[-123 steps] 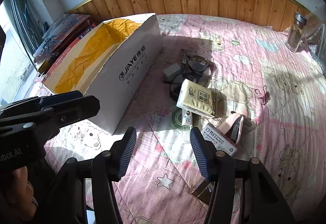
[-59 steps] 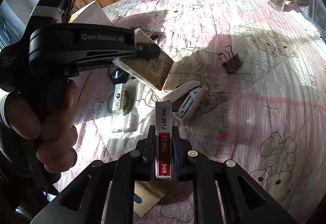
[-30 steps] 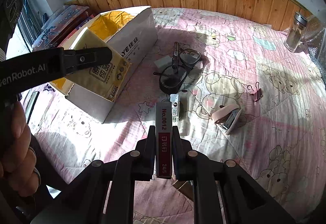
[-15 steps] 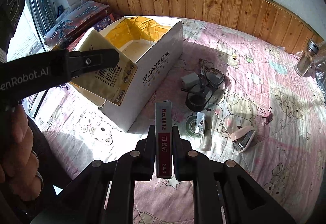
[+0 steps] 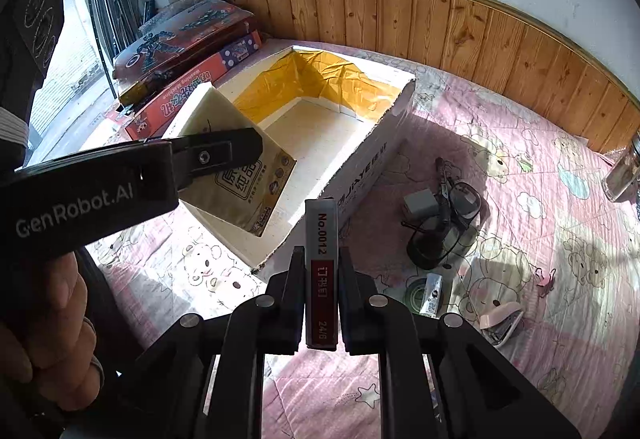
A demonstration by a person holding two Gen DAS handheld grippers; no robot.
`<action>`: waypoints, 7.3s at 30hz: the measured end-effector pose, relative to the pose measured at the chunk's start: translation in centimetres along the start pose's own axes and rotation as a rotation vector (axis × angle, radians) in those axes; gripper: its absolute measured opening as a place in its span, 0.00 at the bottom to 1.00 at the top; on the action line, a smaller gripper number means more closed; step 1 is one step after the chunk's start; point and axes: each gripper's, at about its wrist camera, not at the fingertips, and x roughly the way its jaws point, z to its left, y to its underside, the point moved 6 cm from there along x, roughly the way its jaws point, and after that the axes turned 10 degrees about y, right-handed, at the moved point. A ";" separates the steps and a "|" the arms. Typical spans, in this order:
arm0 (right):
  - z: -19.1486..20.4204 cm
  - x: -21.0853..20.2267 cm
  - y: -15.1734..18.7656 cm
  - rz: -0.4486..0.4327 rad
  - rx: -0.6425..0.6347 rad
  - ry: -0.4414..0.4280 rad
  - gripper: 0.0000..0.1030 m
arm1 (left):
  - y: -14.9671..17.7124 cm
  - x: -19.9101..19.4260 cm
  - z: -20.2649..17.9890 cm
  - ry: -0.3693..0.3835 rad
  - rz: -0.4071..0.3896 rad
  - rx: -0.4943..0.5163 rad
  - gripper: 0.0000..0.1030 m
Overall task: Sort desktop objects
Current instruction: 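Carry the tissue pack and red-white box over the yellow-lined cardboard box with both tools, then open both tools to drop the tissue pack and red-white box inside, then move both tools back toward the remaining items on the bedspread, then grasp the clear spray bottle with the left tool while the right tool grasps the gold tin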
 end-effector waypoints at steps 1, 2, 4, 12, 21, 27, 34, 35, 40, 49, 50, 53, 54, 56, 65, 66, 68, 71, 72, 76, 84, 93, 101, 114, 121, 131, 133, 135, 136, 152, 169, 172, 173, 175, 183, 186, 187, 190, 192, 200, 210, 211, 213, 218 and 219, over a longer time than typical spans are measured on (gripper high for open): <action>0.3 0.1 -0.3 -0.001 -0.004 -0.002 0.15 | -0.2 0.0 0.4 -0.004 0.000 -0.006 0.22; 0.4 0.2 -0.6 -0.003 -0.011 -0.003 0.15 | -0.4 0.1 0.8 -0.009 -0.001 -0.011 0.22; 0.9 0.4 -1.3 -0.005 -0.022 -0.003 0.15 | -0.8 0.3 1.7 -0.016 0.003 -0.023 0.22; 2.0 1.7 -3.8 -0.006 -0.057 0.001 0.15 | -2.0 1.3 4.1 -0.045 0.016 -0.047 0.22; 2.5 3.8 -5.9 0.012 -0.069 -0.014 0.15 | -3.4 2.7 5.8 -0.073 0.044 -0.045 0.23; 3.0 5.3 -7.0 0.023 -0.088 -0.017 0.15 | -3.9 4.2 6.8 -0.083 0.076 -0.052 0.23; 3.4 7.3 -8.4 0.033 -0.124 0.006 0.15 | -4.6 6.0 8.2 -0.098 0.119 -0.066 0.23; 3.4 7.5 -8.5 0.036 -0.126 0.006 0.15 | -4.7 6.3 8.4 -0.100 0.126 -0.069 0.23; 3.1 9.3 -9.5 0.059 -0.117 -0.005 0.15 | -5.0 7.5 9.7 -0.100 0.161 -0.093 0.23; 2.6 12.8 -11.4 0.101 -0.119 -0.005 0.15 | -6.3 9.6 11.7 -0.121 0.219 -0.123 0.23; 2.5 13.2 -11.6 0.105 -0.121 -0.004 0.15 | -6.5 9.9 11.9 -0.125 0.226 -0.127 0.23; 2.1 14.3 -12.3 0.120 -0.123 0.004 0.15 | -7.1 10.8 12.5 -0.134 0.245 -0.138 0.23; 2.0 14.6 -12.6 0.125 -0.124 0.007 0.15 | -7.3 11.1 12.6 -0.137 0.249 -0.138 0.23; 1.7 15.4 -13.0 0.135 -0.127 0.014 0.15 | -7.8 11.6 12.7 -0.144 0.254 -0.136 0.23; 1.1 18.2 -14.5 0.172 -0.121 0.019 0.15 | -8.9 14.4 13.9 -0.162 0.300 -0.154 0.23; 1.1 18.5 -14.6 0.177 -0.123 0.021 0.15 | -9.0 14.7 13.9 -0.169 0.303 -0.154 0.23; 1.1 19.0 -14.9 0.182 -0.132 0.026 0.15 | -9.2 15.4 14.1 -0.181 0.309 -0.148 0.23; 1.1 19.7 -15.2 0.197 -0.137 0.027 0.15 | -9.5 16.5 14.5 -0.191 0.319 -0.144 0.23; 1.0 19.9 -15.3 0.201 -0.140 0.031 0.15 | -9.6 16.8 14.6 -0.191 0.318 -0.144 0.23; 0.8 20.8 -15.5 0.220 -0.133 0.027 0.15 | -10.6 18.1 14.6 -0.185 0.305 -0.131 0.23; -0.1 22.8 -15.5 0.263 -0.113 0.043 0.15 | -11.4 20.9 15.0 -0.188 0.315 -0.088 0.24; -0.2 23.7 -15.7 0.293 -0.120 0.055 0.16 | -11.7 22.3 15.0 -0.202 0.328 -0.069 0.35; -0.4 22.6 -15.5 0.281 -0.107 0.061 0.30 | -12.6 20.1 14.5 -0.219 0.300 -0.065 0.48; 0.7 14.9 -11.9 0.239 -0.125 -0.006 0.43 | -8.9 11.4 10.2 -0.196 0.305 -0.022 0.48; 1.3 9.8 -8.6 0.177 -0.114 -0.041 0.46 | -5.9 6.9 6.2 -0.170 0.281 0.030 0.48; 1.9 4.1 -4.7 0.061 -0.144 -0.003 0.46 | -2.6 2.4 1.5 -0.139 0.222 0.099 0.48; 1.9 3.2 -3.6 0.048 -0.146 -0.007 0.46 | -1.7 1.7 0.7 -0.127 0.215 0.115 0.48; 1.7 2.2 -2.3 0.031 -0.142 -0.008 0.47 | -0.7 1.0 -0.2 -0.115 0.207 0.136 0.48; 1.6 1.8 -1.6 0.024 -0.139 -0.009 0.48 | -0.1 0.7 -0.6 -0.109 0.204 0.147 0.48; -8.0 -1.1 12.1 0.060 0.126 0.004 0.49 | 9.0 3.5 -8.3 0.047 0.304 0.258 0.48; -13.1 3.2 17.6 0.212 0.202 0.023 0.67 | 13.2 16.8 -10.1 0.146 0.478 0.047 0.48; -13.2 3.5 17.8 0.207 0.191 0.029 0.68 | 13.5 19.0 -9.5 0.112 0.489 0.024 0.48; -13.2 3.7 17.9 0.214 0.192 0.021 0.68 | 13.6 19.6 -9.3 0.106 0.494 0.013 0.48; -13.3 4.0 18.2 0.216 0.183 0.033 0.68 | 13.9 20.6 -8.7 0.092 0.499 -0.009 0.48; -13.1 5.2 18.2 0.222 0.162 0.014 0.69 | 13.7 21.7 -8.4 0.079 0.457 0.047 0.18; -12.4 5.0 18.0 0.208 0.127 0.025 0.63 | 13.6 21.1 -8.0 0.099 0.442 0.045 0.18; -12.3 5.0 18.0 0.204 0.117 0.032 0.63 | 13.5 20.9 -7.9 0.103 0.438 0.040 0.18; -12.2 5.0 17.9 0.201 0.110 0.041 0.63 | 13.2 19.7 -7.8 0.117 0.418 0.044 0.18; -12.3 4.9 17.7 0.193 0.116 0.042 0.60 | 13.0 19.0 -7.8 0.122 0.407 0.045 0.18; -12.9 3.7 16.9 0.156 0.191 0.009 0.25 | 12.5 15.8 -8.1 0.158 0.377 0.030 0.18; -11.9 4.0 17.4 0.184 0.151 0.076 0.70 | 11.7 12.9 -9.1 0.179 0.331 0.079 0.18; -11.6 4.6 17.7 0.210 0.122 0.091 0.69 | 11.7 12.8 -9.1 0.179 0.332 0.079 0.18; -11.3 5.7 18.3 0.245 0.064 0.135 0.50 | 11.8 12.7 -9.0 0.182 0.333 0.074 0.18; -10.9 4.8 18.2 0.231 0.055 0.131 0.49 | 11.7 11.6 -8.9 0.186 0.323 0.072 0.18; -10.9 4.5 18.1 0.224 0.059 0.131 0.49 | 11.6 11.3 -8.8 0.186 0.320 0.072 0.18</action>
